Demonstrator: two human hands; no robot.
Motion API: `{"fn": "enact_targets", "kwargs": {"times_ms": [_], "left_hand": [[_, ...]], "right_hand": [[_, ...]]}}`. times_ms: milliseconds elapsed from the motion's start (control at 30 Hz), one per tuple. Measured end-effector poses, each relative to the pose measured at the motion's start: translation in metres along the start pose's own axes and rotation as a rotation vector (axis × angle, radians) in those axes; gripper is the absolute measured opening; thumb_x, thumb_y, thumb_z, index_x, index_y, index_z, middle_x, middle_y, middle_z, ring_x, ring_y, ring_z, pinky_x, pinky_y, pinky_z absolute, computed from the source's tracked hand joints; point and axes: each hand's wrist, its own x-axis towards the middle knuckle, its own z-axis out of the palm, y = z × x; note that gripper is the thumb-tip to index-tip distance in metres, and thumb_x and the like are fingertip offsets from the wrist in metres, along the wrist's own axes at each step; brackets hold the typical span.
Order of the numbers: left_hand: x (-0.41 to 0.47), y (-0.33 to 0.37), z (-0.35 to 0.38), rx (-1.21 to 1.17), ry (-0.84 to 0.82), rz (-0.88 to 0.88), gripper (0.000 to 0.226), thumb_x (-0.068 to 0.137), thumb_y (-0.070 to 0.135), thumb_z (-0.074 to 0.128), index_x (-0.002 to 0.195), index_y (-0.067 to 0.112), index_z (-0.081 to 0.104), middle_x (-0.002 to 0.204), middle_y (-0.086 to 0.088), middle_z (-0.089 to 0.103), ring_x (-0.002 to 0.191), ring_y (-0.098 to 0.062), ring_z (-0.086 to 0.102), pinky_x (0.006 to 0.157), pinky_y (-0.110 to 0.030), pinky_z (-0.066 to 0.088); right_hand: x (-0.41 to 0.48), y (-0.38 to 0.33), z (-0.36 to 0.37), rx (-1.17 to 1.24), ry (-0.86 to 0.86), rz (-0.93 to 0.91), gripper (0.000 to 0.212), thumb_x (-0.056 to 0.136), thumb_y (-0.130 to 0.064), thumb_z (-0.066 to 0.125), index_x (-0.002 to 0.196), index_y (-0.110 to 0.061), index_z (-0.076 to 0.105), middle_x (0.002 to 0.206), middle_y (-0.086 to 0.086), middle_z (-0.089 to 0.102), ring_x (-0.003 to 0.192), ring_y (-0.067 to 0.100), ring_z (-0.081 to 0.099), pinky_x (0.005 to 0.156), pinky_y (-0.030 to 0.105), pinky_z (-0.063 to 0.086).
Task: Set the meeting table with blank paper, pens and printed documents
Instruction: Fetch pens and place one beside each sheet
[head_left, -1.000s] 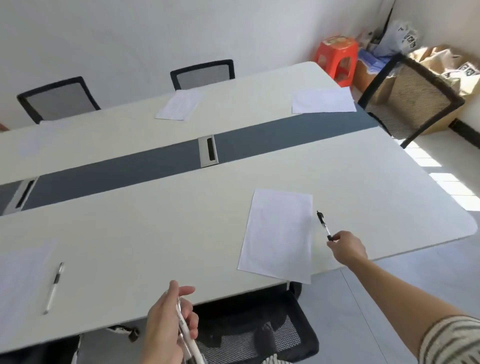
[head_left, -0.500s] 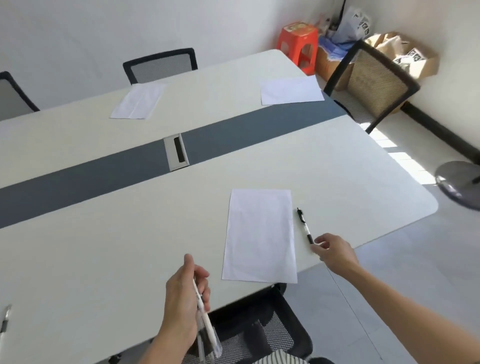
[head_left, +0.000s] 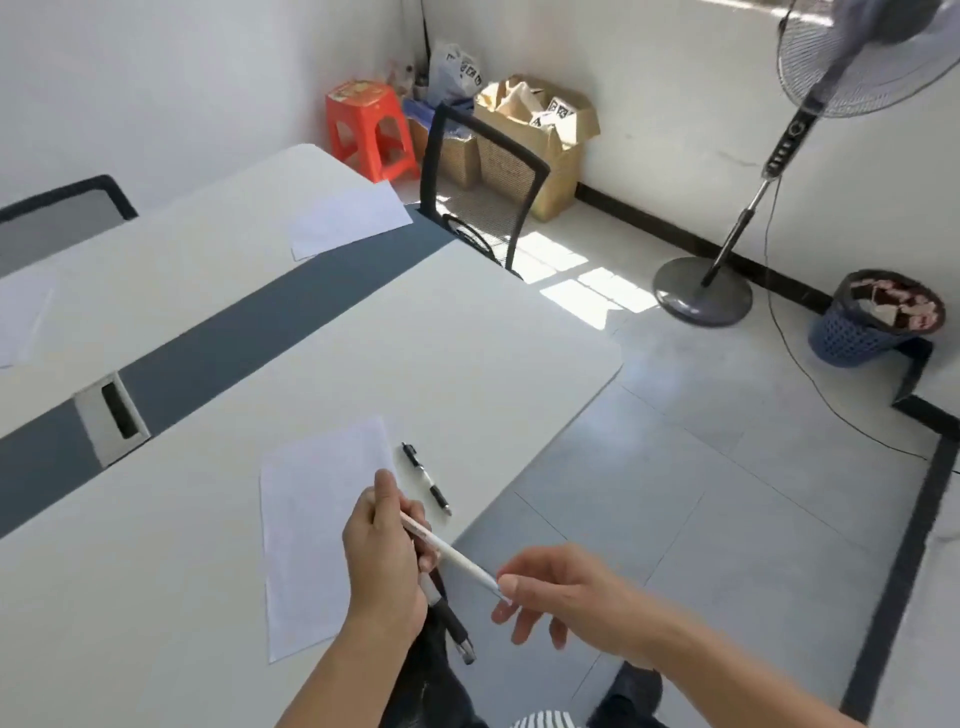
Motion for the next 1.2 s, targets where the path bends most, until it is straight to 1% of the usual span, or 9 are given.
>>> {"fn": "enact_targets", "kwargs": {"times_ms": [100,200,300,367,533,633,700,967,1200], "left_hand": [[-0.016,-0.019,0.053,0.069,-0.076,0.017,0.037,0.098,0.033,0.049,0.070,0.009,0.045,0.059,-0.006,0.046,0.040,-0.015,0.032,0.033,-0.020,0.025],[-0.036,-0.042,0.108,0.193,-0.184,0.004,0.036,0.095,0.033,0.054,0.072,0.005,0.050,0.054,-0.007,0.045,0.036,-0.014,0.034,0.034,-0.019,0.022],[-0.053,-0.062,0.164,0.272,-0.299,-0.053,0.036,0.093,0.036,0.055,0.075,0.005,0.055,0.050,-0.005,0.045,0.035,-0.013,0.033,0.037,-0.019,0.019],[-0.059,-0.071,0.194,0.299,-0.343,-0.096,0.037,0.094,0.039,0.052,0.076,0.006,0.058,0.053,-0.004,0.047,0.037,-0.013,0.033,0.039,-0.019,0.019],[-0.048,-0.072,0.243,0.303,-0.333,-0.157,0.037,0.098,0.037,0.047,0.092,0.002,0.061,0.057,-0.005,0.050,0.038,-0.013,0.036,0.039,-0.020,0.021],[-0.026,-0.069,0.264,0.280,-0.310,-0.152,0.032,0.099,0.030,0.046,0.092,0.002,0.060,0.058,-0.007,0.050,0.037,-0.013,0.036,0.035,-0.017,0.022],[-0.009,-0.066,0.279,0.250,-0.291,-0.156,0.030,0.100,0.027,0.045,0.092,0.002,0.059,0.057,-0.008,0.049,0.036,-0.013,0.036,0.035,-0.016,0.021],[0.087,-0.058,0.379,0.141,-0.269,-0.226,0.026,0.099,0.025,0.046,0.090,0.004,0.057,0.056,-0.007,0.049,0.034,-0.012,0.034,0.038,-0.017,0.020],[0.173,0.014,0.475,0.125,-0.294,-0.178,0.026,0.100,0.025,0.046,0.093,0.003,0.059,0.059,-0.008,0.051,0.040,-0.014,0.037,0.039,-0.019,0.023]], "right_hand": [[-0.023,0.013,-0.046,0.124,0.026,-0.032,0.021,0.093,-0.026,0.064,0.107,-0.010,0.066,0.082,0.005,0.073,0.068,0.016,0.065,0.049,0.021,0.043],[-0.043,0.031,-0.103,0.084,0.119,-0.032,0.019,0.089,-0.027,0.068,0.096,-0.010,0.069,0.064,0.001,0.058,0.055,0.013,0.051,0.046,0.021,0.036],[-0.059,0.053,-0.161,0.032,0.231,-0.049,0.025,0.092,-0.027,0.065,0.093,-0.002,0.067,0.060,-0.001,0.039,0.050,0.010,0.035,0.046,0.022,0.026],[-0.073,0.065,-0.196,-0.002,0.296,-0.057,0.025,0.094,-0.028,0.062,0.090,-0.004,0.065,0.058,-0.003,0.035,0.048,0.010,0.030,0.047,0.024,0.022],[-0.097,0.082,-0.272,0.014,0.537,-0.049,0.026,0.097,-0.025,0.056,0.089,-0.001,0.064,0.056,-0.007,0.035,0.056,0.018,0.030,0.052,0.034,0.024],[-0.090,0.083,-0.313,0.020,0.643,-0.033,0.024,0.097,-0.024,0.055,0.087,-0.006,0.066,0.057,-0.005,0.037,0.055,0.016,0.034,0.049,0.028,0.029],[-0.081,0.079,-0.336,0.042,0.668,-0.024,0.024,0.097,-0.025,0.056,0.085,-0.007,0.067,0.057,-0.003,0.038,0.053,0.015,0.033,0.047,0.022,0.028],[-0.019,0.037,-0.457,0.000,0.698,0.012,0.031,0.092,-0.027,0.064,0.065,-0.015,0.057,0.054,-0.003,0.034,0.056,0.017,0.030,0.051,0.028,0.022],[0.059,-0.048,-0.556,-0.024,0.668,-0.017,0.027,0.093,-0.022,0.062,0.075,-0.003,0.059,0.053,-0.005,0.037,0.050,0.014,0.032,0.047,0.025,0.024]]}}
